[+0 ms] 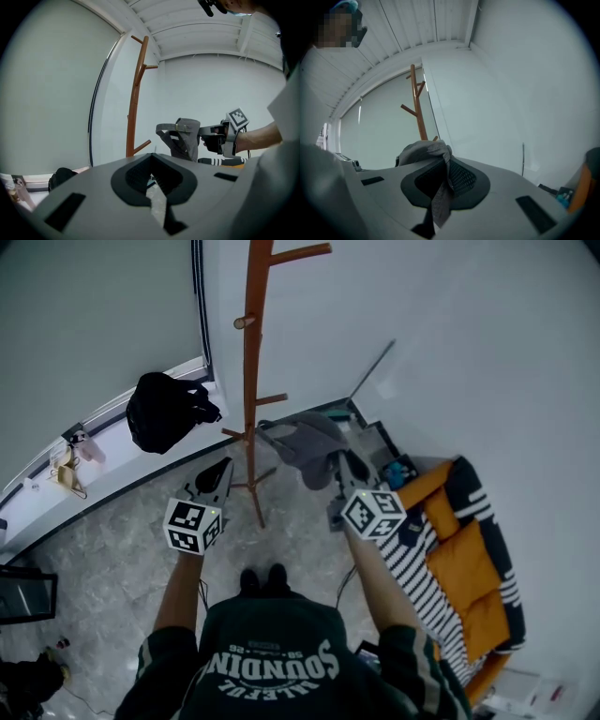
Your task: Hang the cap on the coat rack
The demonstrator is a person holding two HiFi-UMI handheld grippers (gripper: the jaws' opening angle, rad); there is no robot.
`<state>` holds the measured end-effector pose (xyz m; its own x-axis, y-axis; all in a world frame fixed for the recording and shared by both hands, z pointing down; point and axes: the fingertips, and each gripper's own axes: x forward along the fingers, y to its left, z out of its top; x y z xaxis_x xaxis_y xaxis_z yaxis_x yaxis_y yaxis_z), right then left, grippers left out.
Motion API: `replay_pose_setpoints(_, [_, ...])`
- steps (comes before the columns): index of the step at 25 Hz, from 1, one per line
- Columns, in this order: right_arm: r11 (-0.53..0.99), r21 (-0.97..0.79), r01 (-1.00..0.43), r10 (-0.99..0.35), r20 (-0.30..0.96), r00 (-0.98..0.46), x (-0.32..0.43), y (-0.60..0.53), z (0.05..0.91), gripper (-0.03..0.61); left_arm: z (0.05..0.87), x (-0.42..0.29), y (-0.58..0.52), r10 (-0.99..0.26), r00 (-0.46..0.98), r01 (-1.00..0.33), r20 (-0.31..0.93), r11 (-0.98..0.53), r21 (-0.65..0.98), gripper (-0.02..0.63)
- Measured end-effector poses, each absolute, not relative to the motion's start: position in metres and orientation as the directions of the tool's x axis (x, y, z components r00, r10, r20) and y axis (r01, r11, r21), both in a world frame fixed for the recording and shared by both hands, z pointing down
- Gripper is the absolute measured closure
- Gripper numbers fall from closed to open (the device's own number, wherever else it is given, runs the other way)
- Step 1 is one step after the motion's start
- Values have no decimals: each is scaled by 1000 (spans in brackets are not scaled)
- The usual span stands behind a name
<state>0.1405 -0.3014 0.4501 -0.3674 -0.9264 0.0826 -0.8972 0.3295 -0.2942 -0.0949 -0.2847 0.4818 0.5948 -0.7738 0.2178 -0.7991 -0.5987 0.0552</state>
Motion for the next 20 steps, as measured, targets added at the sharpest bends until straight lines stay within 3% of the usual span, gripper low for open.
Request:
replay_pose_setpoints(10, [268, -333, -904, -950, 62, -305, 167, -368, 429, 558, 482, -103, -301, -790, 570, -817, 225, -575, 49, 614])
replay_pose_setpoints(20, [233, -360, -903, -942, 149, -302, 170, -416, 486, 558, 495, -127, -317, -809, 526, -845, 264, -531, 55, 614])
